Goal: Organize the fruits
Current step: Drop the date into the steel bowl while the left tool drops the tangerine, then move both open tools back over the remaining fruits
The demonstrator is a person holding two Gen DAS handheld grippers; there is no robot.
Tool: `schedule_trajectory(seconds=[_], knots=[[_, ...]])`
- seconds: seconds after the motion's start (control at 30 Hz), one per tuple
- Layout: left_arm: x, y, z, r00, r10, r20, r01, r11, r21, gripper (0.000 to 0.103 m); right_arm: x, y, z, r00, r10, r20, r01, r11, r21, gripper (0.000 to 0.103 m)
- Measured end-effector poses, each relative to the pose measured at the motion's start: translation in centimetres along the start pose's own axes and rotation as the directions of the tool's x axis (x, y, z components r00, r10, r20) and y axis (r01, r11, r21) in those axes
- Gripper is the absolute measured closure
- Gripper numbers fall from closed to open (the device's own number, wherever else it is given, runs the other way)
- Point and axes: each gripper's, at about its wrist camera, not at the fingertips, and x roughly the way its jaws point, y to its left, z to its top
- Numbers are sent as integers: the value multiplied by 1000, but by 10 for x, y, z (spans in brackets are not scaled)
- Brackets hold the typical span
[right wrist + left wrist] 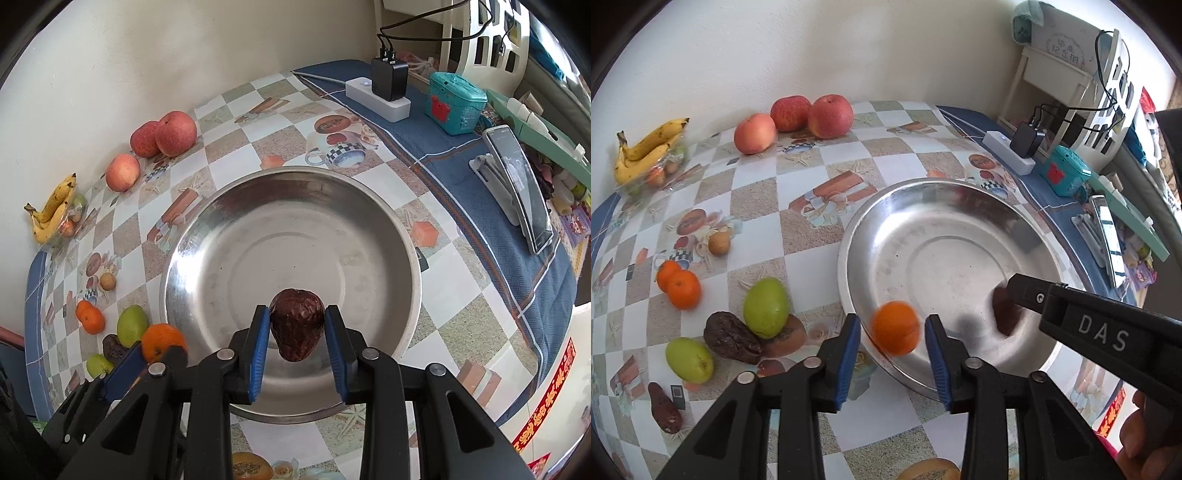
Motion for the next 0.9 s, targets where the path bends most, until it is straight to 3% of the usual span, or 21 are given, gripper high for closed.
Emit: schedule_trajectory(seconds=[0.03,0.13,0.2,0.3,0.37,0.43,0.53,0.6,0.77,0.83,0.9], knots=[[-1,1,0,1000,0,3,0,1000,-5,50,1,0,-1,1000,3,-5,-3,1000,-2,70],[-2,4,-1,1000,6,6,-6,1000,-14,48,3,2,-1,1000,-6,-12,6,1000,-10,62],[-3,6,-2,1000,17,1,-17,1000,-21,47,4,3,-2,1000,-4,-17,4,1000,-13,62],[-1,13,-3,999,46,-22,-47,998,-44,28,6,5,-3,1000,-8,-28,8,1000,-24,61],[1,20,-4,996,76,-46,-79,995,-64,21,9,7,-5,999,-12,-41,10,999,-39,53],[2,26,-6,993,105,-60,-109,991,-78,14,11,10,-7,998,-13,-53,10,999,-50,34],[5,38,-10,986,144,-90,-153,982,-113,0,14,11,-8,998,-28,-56,24,998,-66,29],[4,47,-11,983,150,-102,-165,975,-152,0,16,10,-8,997,-44,-60,39,997,-71,22],[-5,64,-14,978,175,-111,-195,958,-211,0,18,9,-9,997,-44,-64,40,997,-69,19],[-9,73,-16,975,188,-121,-213,946,-243,0,18,9,-9,998,-37,-57,33,997,-69,7],[-13,88,-19,969,205,-136,-236,929,-286,0,17,12,-10,999,-33,-42,29,996,-79,5]])
